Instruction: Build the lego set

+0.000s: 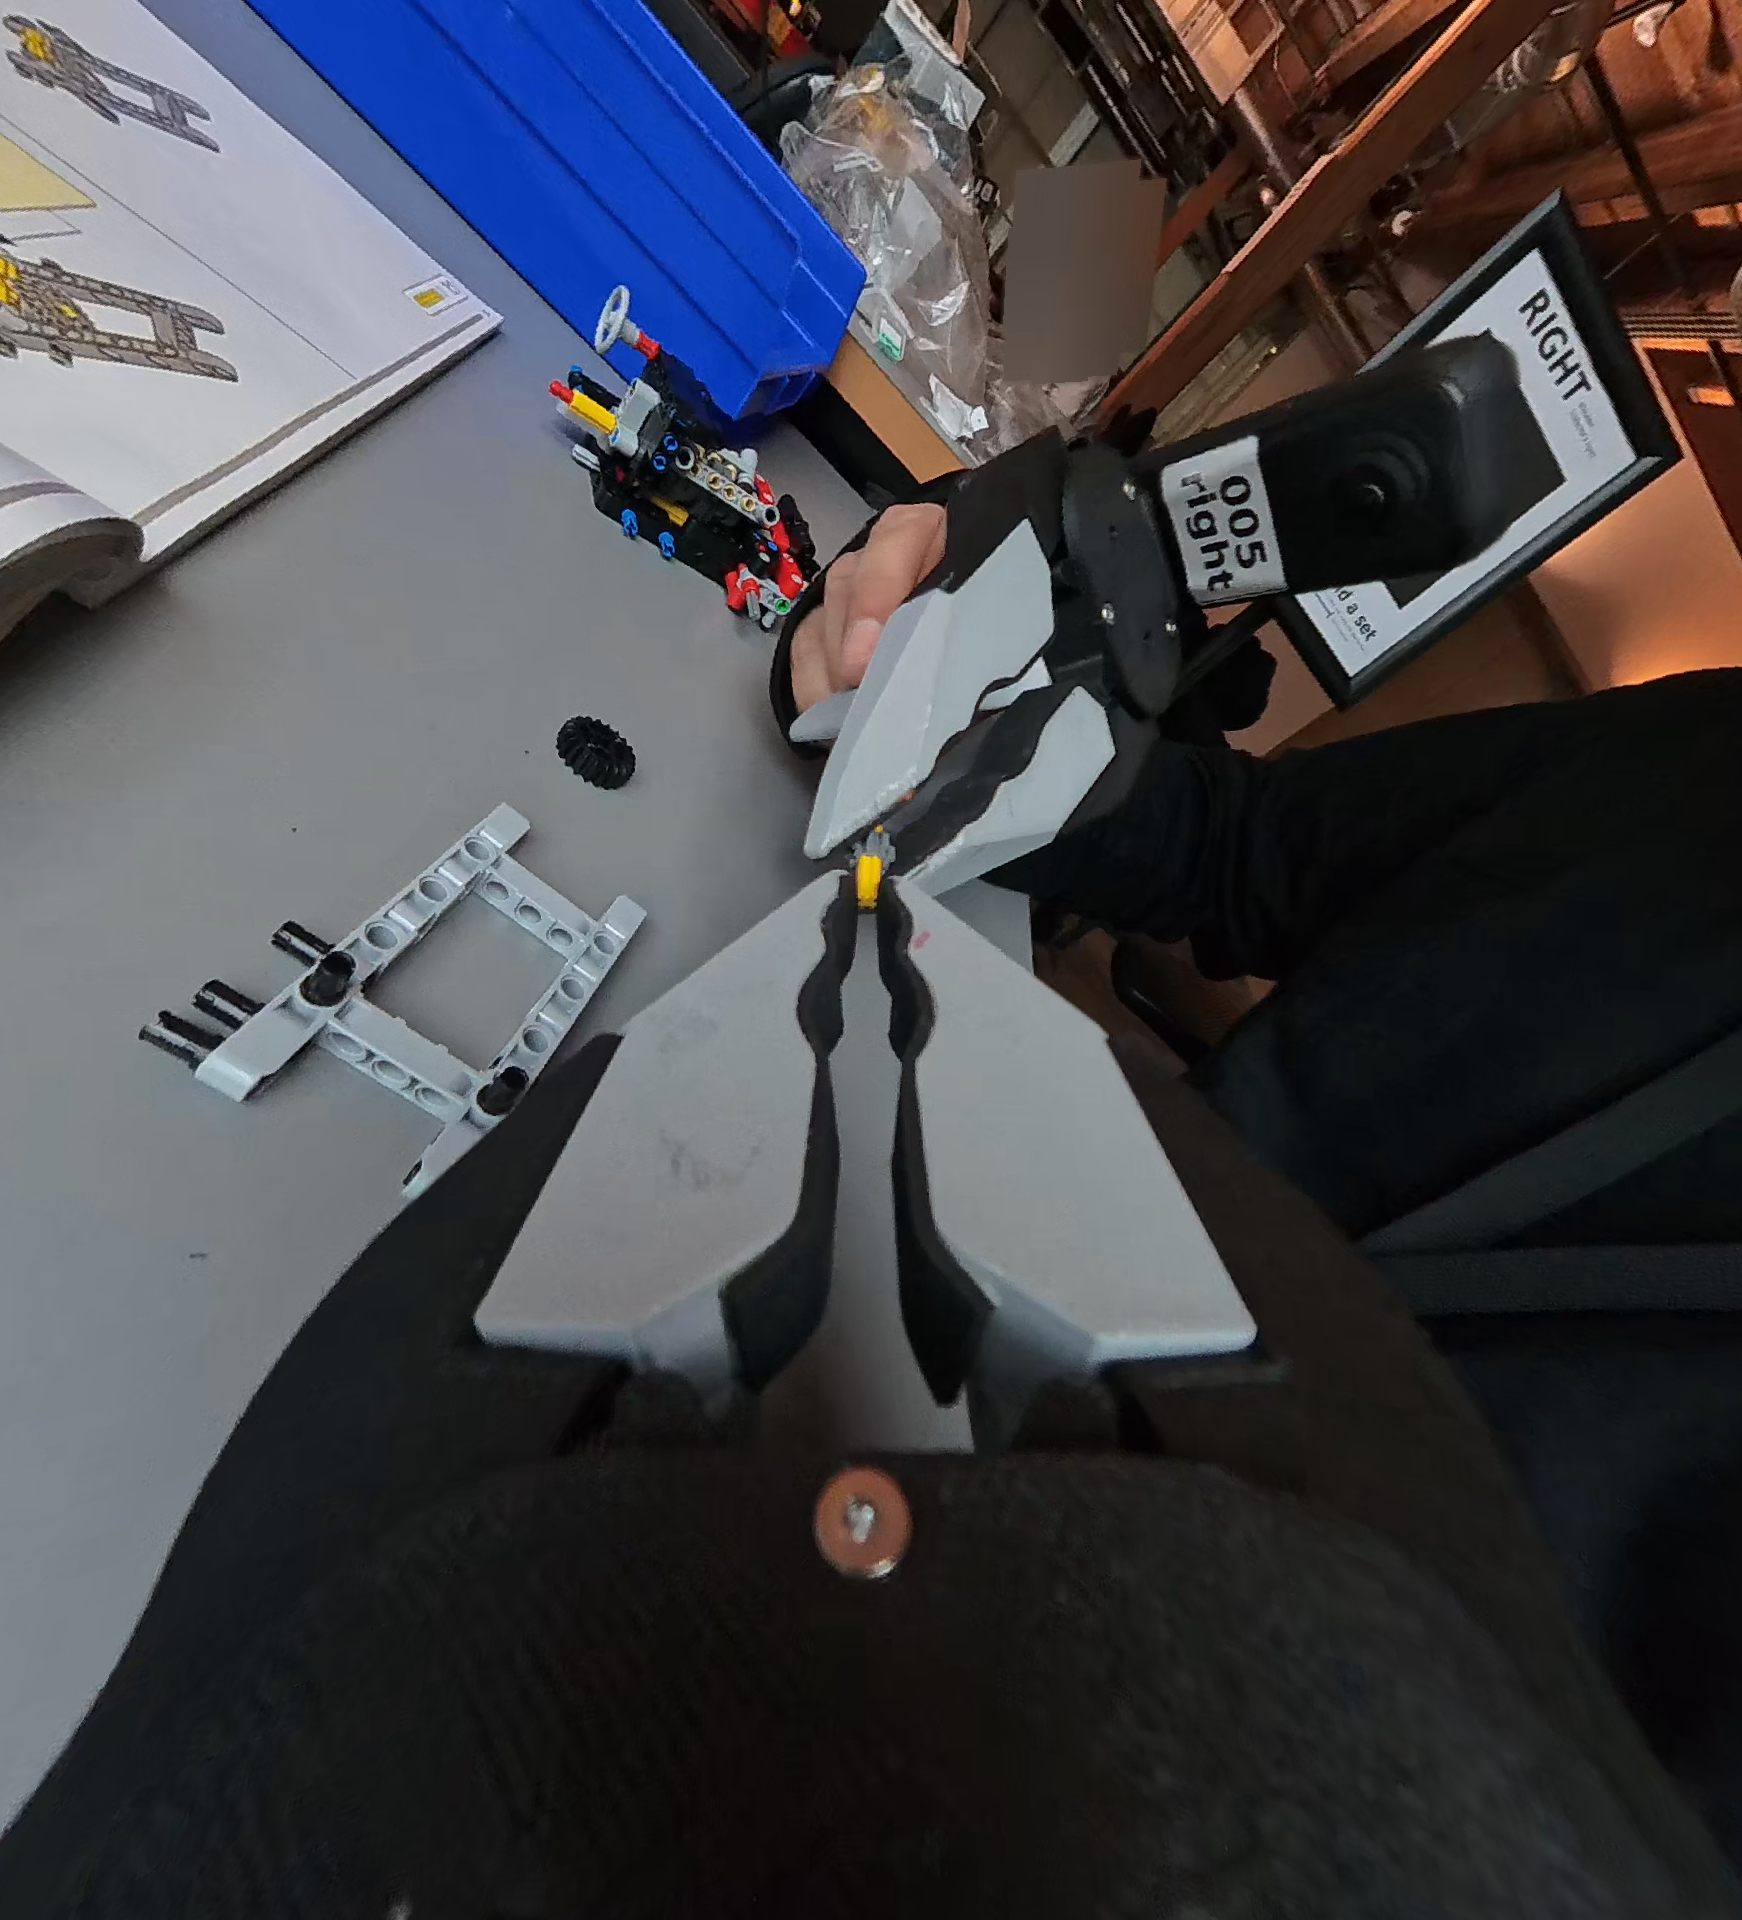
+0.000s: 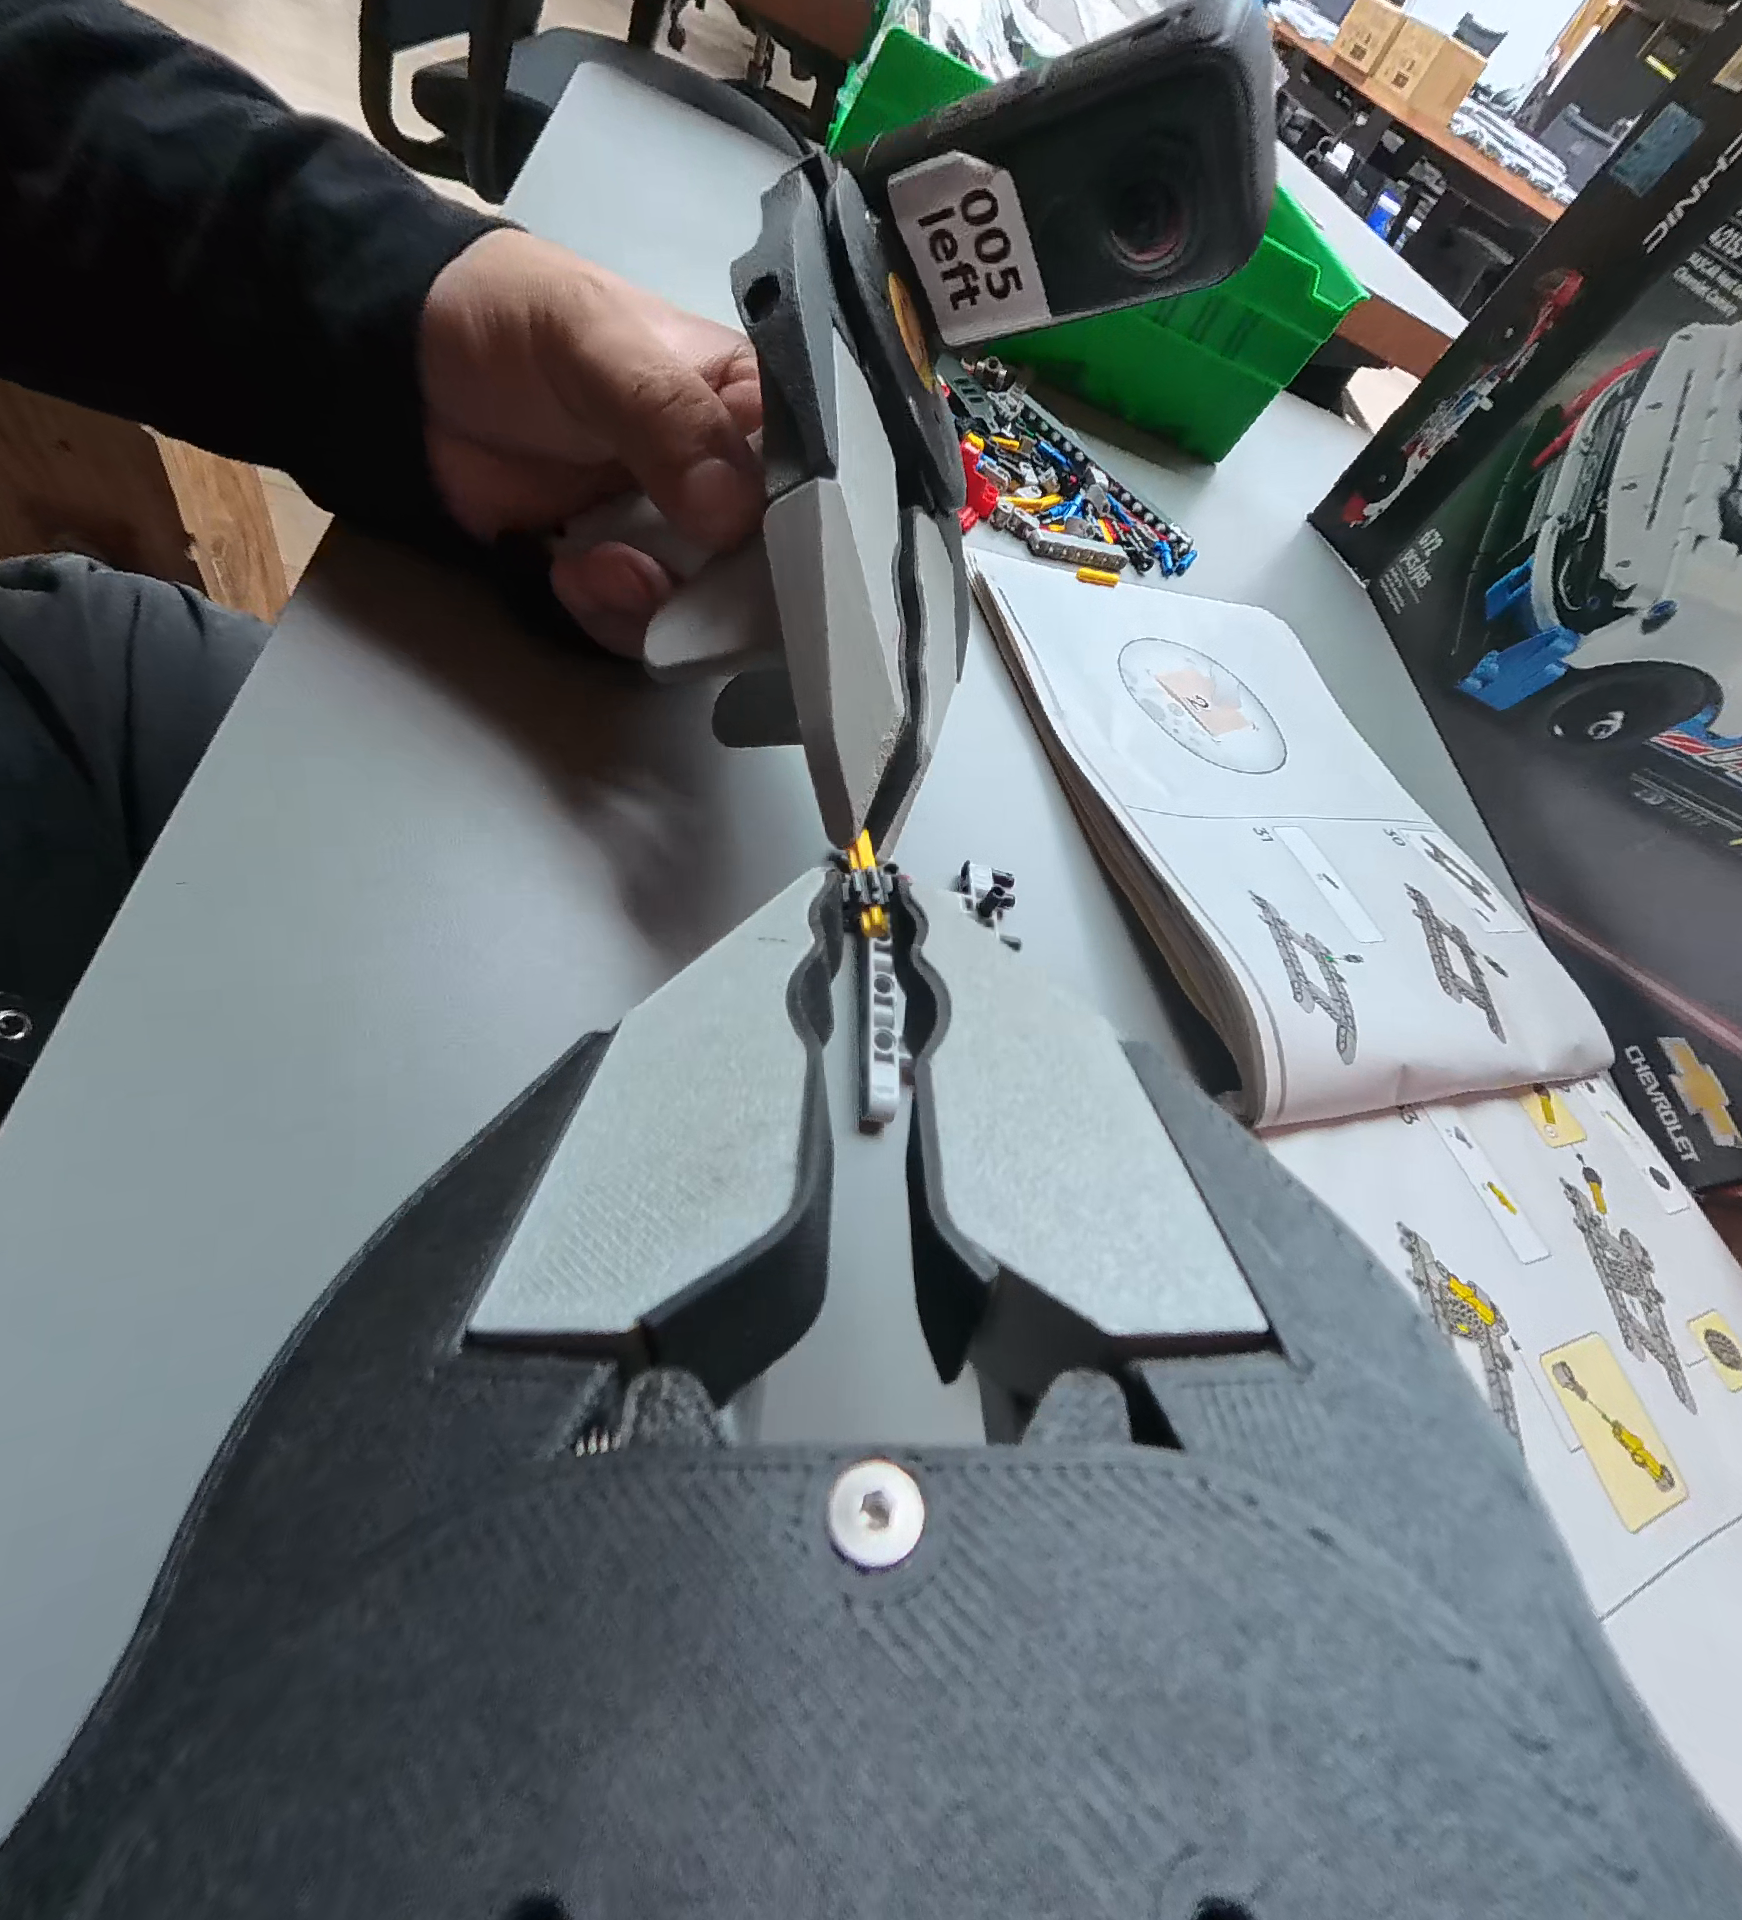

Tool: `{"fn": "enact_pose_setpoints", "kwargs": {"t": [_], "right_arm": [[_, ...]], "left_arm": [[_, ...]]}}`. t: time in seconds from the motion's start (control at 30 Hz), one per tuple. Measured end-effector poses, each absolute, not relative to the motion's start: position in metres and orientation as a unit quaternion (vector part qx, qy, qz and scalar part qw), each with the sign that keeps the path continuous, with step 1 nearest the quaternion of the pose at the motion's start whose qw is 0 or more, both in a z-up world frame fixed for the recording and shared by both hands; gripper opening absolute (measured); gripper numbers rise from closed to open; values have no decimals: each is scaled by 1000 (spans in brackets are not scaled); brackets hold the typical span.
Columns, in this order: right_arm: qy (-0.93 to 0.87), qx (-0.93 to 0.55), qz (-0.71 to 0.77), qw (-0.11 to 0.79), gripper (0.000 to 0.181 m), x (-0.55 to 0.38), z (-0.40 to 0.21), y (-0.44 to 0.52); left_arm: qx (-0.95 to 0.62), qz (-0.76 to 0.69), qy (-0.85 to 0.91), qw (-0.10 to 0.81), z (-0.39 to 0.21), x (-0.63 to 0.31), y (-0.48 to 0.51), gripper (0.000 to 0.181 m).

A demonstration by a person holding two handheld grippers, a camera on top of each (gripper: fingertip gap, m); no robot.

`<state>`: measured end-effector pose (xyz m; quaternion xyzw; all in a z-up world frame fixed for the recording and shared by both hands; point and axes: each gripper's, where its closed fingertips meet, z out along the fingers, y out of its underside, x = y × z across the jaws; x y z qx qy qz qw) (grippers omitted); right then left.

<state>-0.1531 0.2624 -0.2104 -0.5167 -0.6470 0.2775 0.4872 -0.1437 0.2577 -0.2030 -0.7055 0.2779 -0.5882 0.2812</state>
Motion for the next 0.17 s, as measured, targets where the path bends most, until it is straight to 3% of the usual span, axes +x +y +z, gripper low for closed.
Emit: {"fn": "enact_pose_setpoints", "kwargs": {"t": [0.03,0.17], "right_arm": [[-648,-518,278,485,6,-153,-211,262],[-649,-518,284,479,6,-152,-213,262]], "left_arm": [[-708,-584,279,281,-204,-143,258,1],[-712,-574,285,287,-205,-143,257,1]]}}
